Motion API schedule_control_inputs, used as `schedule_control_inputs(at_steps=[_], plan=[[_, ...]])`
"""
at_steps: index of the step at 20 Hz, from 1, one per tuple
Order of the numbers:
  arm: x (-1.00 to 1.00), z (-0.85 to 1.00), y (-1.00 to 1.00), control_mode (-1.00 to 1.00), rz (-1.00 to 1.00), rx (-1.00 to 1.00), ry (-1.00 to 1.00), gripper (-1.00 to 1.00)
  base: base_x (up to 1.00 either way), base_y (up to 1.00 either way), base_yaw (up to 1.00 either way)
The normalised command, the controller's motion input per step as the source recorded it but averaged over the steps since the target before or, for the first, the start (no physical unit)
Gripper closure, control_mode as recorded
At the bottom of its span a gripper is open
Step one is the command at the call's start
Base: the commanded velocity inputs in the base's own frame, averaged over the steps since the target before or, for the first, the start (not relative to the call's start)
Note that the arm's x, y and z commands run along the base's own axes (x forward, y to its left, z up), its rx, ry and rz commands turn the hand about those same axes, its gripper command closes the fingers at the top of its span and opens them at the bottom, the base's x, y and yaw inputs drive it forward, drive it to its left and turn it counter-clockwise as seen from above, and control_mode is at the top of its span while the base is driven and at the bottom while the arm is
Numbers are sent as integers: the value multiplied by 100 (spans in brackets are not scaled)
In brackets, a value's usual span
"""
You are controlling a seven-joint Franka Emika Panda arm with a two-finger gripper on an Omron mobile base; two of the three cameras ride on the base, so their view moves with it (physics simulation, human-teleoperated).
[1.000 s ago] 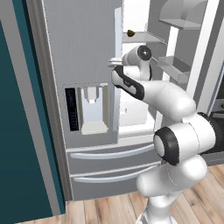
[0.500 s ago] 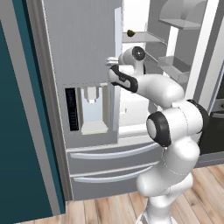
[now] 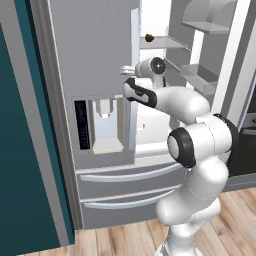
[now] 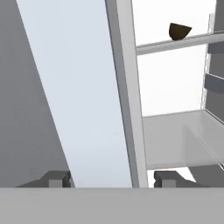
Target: Retrieve the kiwi and banana from the fridge and place them into the bowl on the dining table.
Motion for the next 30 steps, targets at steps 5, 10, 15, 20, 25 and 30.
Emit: schedule_control_inputs(at_steps=[5,10,15,20,25,30], plan=[[-49,15,0,-100,-2,-4,20,100,0,0,0],[-96,34,5,-100,-1,-2,19,100,0,0,0],[-100,36,26,-100,0,0,9,100,0,0,0],[-100,29,43,-100,0,0,1,100,0,0,0],[-100,26,55,-100,0,0,0,100,0,0,0],[-100,66,25,-100,0,0,-2,100,0,0,0]])
